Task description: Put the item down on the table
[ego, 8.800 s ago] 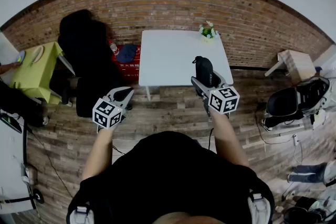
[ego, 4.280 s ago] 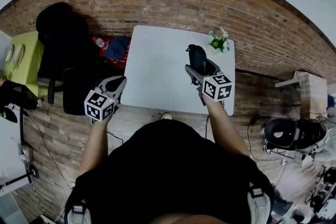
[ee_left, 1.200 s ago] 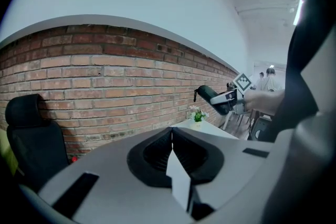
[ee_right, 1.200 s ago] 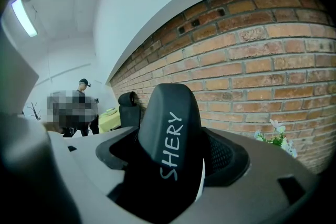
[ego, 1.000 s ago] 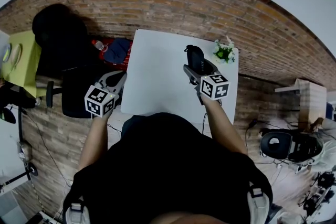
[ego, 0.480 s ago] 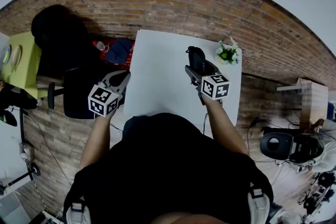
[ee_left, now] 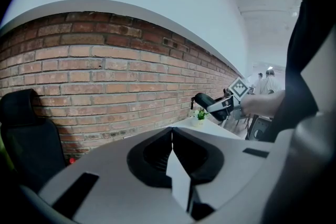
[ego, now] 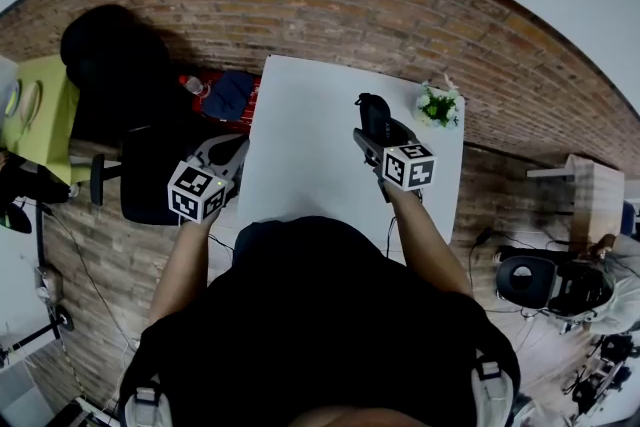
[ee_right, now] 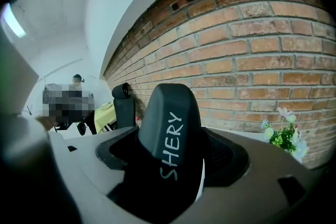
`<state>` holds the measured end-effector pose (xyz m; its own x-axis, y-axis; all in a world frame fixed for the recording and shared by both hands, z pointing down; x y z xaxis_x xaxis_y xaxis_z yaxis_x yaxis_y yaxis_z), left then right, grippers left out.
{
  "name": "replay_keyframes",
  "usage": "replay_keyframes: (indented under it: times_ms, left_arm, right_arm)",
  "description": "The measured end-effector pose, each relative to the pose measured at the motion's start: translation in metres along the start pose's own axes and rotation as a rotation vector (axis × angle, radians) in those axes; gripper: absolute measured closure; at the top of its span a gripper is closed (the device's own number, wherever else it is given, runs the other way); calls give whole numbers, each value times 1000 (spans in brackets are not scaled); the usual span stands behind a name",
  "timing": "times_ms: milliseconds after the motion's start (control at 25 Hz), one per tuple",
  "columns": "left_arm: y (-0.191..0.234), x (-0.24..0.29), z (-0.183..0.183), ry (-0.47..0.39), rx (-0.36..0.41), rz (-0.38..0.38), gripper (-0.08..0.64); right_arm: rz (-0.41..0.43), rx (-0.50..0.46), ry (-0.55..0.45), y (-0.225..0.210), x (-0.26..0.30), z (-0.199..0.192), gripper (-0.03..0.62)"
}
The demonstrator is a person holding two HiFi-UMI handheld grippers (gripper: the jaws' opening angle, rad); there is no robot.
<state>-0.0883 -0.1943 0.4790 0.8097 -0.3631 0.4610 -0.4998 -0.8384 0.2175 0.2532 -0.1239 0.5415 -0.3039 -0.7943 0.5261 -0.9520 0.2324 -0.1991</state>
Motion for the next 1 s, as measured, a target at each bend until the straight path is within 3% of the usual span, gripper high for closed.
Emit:
replay_keyframes:
  times_ms: [1000]
  left_arm:
    - [28,0,-9,15,-43,27,549]
  right_arm:
    - [-2,28,148,-10,66,-38,219]
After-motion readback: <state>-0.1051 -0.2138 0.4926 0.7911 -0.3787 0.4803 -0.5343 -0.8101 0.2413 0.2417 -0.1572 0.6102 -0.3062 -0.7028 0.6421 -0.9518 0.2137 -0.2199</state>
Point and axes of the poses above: the fingertips, and each gripper's own axes: x forward along the fingers, y to its left, z out of its top, the point moved 7 cm from there along -x, backward along the fingers, and after that the axes turned 7 degrees about -x, right-handed, at the moved point
